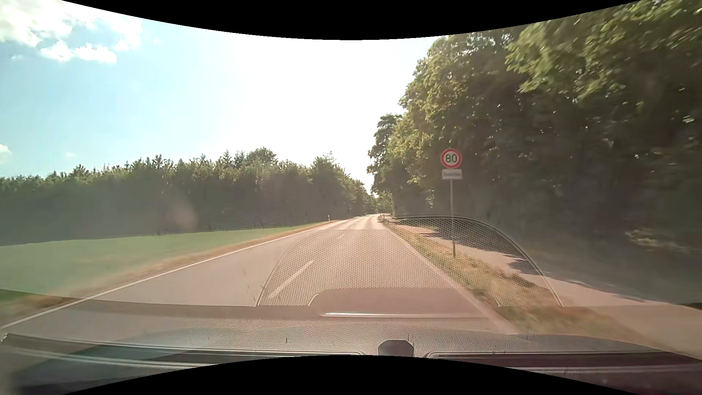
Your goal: Follow the waypoints while adhering to traffic rules and regulations
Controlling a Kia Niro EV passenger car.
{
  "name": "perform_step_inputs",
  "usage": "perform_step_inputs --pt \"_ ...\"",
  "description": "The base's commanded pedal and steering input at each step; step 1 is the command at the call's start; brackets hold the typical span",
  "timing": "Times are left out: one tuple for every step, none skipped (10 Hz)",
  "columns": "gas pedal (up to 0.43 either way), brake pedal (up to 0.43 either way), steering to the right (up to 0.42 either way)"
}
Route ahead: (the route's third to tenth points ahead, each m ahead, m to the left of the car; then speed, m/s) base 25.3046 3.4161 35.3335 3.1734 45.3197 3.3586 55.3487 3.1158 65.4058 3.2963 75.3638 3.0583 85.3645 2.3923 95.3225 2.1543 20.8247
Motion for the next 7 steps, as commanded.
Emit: perform_step_inputs --pt "0.118 0.006 -0.001" --pt "0.118 0.006 -0.001" --pt "0.118 0.006 -0.001" --pt "0.118 0.006 -0.001" --pt "0.118 0.006 -0.001" --pt "0.118 0.006 -0.001" --pt "0.118 0.006 -0.001"
